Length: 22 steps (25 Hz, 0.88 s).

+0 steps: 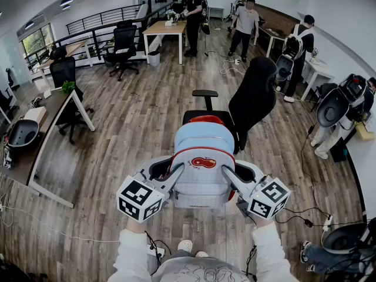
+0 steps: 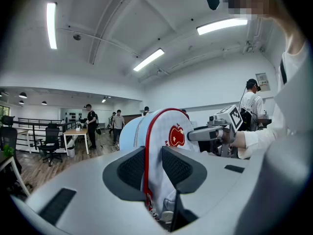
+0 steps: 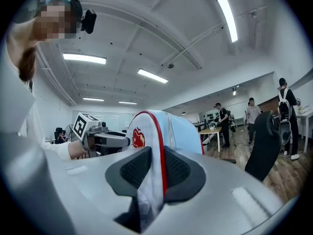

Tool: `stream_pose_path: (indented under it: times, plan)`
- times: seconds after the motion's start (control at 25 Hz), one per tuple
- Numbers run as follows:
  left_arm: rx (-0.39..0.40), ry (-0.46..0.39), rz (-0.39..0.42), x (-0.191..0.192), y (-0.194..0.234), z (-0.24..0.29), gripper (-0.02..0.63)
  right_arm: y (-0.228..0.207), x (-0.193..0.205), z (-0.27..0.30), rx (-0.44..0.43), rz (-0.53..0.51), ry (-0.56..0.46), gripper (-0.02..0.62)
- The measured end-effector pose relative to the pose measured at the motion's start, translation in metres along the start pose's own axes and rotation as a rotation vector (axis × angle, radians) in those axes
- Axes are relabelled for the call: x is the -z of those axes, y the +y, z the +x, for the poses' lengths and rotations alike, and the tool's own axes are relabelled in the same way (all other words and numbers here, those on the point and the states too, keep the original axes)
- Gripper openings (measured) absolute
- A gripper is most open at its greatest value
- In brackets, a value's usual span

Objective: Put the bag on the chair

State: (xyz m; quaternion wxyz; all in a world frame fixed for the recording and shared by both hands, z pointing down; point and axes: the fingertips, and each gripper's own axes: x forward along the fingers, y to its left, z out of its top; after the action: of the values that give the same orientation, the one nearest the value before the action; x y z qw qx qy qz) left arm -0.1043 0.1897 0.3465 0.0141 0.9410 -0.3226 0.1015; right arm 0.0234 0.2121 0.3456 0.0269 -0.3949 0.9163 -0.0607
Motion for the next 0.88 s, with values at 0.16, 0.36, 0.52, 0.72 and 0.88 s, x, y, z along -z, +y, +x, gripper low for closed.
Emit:
stream_pose_path:
  times: [0.16, 0.36, 0.52, 0.72, 0.88]
  plan:
    - [-0.001, 0.001, 0.003, -0.003, 0.005, 0.001, 0.109, -0.001, -0.003, 0.005, -0.002, 0.002, 0.001, 0.083]
    - [0.001, 0.002, 0.002, 0.000, 0.009, 0.002, 0.109, -0.003, 0.000, 0.009, 0.001, 0.008, 0.000, 0.083]
    - [0.005, 0.003, -0.003, 0.000, 0.017, 0.001, 0.109, -0.004, 0.000, 0.017, 0.012, 0.001, 0.006, 0.088]
    - [0.012, 0.008, -0.005, 0.007, 0.029, 0.000, 0.109, -0.004, 0.007, 0.030, 0.024, 0.002, 0.015, 0.092]
    - [0.024, 0.010, 0.002, 0.016, 0.038, -0.006, 0.109, 0.003, 0.016, 0.039, 0.037, 0.006, 0.013, 0.092]
